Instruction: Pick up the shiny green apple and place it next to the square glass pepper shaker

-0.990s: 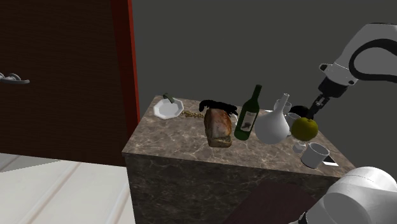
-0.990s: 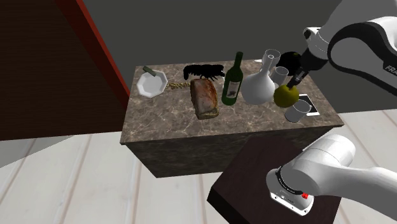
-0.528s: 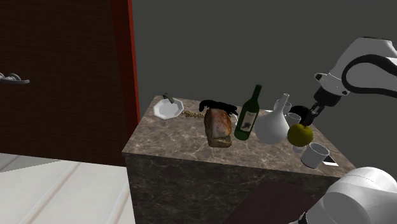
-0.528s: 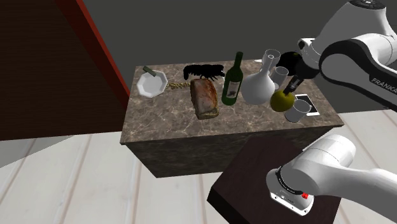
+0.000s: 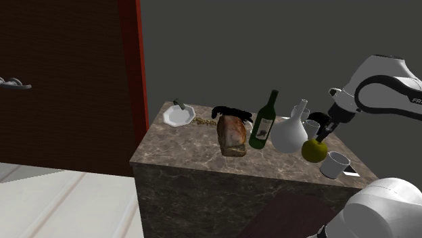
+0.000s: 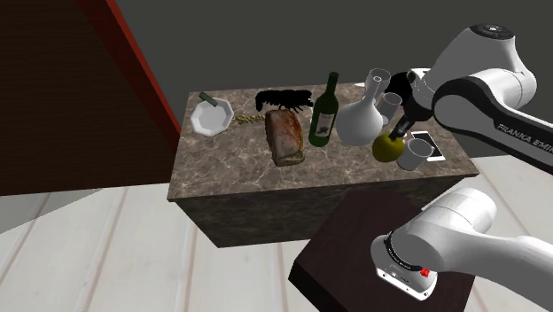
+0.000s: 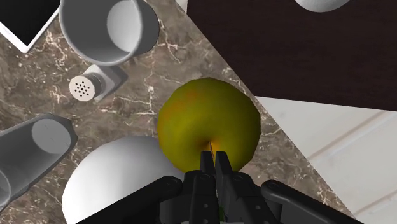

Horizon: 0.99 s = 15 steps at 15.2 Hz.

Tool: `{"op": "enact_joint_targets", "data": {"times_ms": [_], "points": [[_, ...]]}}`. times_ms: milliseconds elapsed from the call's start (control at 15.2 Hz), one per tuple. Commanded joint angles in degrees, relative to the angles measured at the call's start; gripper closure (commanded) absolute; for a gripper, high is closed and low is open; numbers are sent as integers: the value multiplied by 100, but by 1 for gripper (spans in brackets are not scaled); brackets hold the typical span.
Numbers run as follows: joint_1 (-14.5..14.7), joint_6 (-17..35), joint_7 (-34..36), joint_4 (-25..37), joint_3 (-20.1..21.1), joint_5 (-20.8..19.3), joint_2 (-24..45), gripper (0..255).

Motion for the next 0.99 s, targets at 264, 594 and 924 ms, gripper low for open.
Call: {"op": "enact_joint_targets", "data": {"times_ms": [264, 594, 924], "points": [[-88, 447, 7, -452, -155, -162, -2, 255], [-165, 850, 12, -800, -299, -313, 61, 255], [-245, 1288, 18, -1122, -457, -481, 188, 255]]}}
